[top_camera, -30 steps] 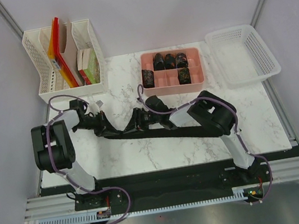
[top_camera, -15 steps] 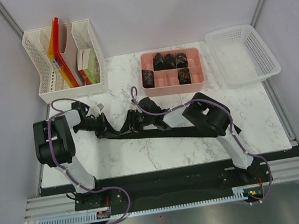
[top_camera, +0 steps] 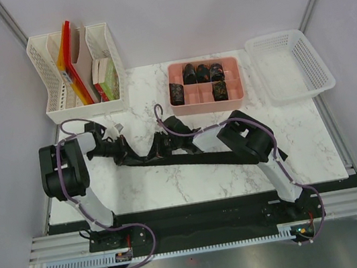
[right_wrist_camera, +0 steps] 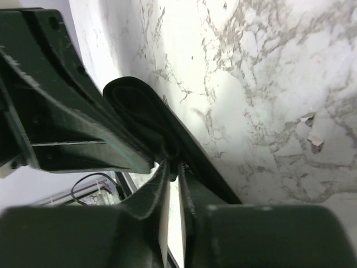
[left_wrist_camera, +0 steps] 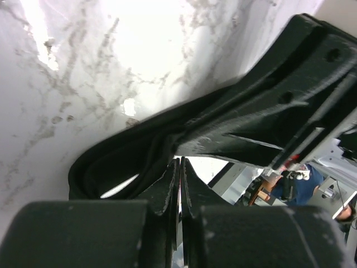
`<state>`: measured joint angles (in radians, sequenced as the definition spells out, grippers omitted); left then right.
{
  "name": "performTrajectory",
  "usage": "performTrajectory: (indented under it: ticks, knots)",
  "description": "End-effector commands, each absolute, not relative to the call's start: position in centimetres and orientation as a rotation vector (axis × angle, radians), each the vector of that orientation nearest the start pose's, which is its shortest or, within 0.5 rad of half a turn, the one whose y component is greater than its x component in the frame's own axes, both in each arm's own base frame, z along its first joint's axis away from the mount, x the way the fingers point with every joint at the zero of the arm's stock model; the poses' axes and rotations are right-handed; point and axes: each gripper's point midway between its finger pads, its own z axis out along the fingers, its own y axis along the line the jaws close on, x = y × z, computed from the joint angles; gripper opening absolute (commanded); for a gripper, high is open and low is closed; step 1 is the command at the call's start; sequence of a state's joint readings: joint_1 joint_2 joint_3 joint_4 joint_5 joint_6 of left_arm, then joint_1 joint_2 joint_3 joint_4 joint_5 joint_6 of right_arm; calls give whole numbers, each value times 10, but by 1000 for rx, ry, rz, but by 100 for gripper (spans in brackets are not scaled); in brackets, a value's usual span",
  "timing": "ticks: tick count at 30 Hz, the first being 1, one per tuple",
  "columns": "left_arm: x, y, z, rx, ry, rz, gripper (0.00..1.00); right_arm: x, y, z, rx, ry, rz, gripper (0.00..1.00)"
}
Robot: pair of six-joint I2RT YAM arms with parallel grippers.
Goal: Roll the ties
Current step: Roll the tie at the center of the board.
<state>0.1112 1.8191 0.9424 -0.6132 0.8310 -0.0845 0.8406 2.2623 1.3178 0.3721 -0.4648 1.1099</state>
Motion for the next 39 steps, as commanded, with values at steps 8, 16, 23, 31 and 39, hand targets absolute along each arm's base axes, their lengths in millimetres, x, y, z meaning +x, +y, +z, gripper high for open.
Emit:
performTrajectory:
  ticks: [8,16,23,31,39]
  knots:
    - [287,-53,68,-82,2712,-987,33,278,469,-18,-15,2668,1301,0]
    - [287,-38,50,29,2797,-902,59,279,468,-23,-25,2678,1279,0]
    - [295,-36,64,621,2514,-828,65,279,467,-22,-70,2674,1275,0]
    - [296,-37,72,1402,1916,-597,68,275,463,-27,-168,2685,1243,0]
    - [288,-49,59,1687,1609,-564,66,273,463,-25,-198,2686,1247,0]
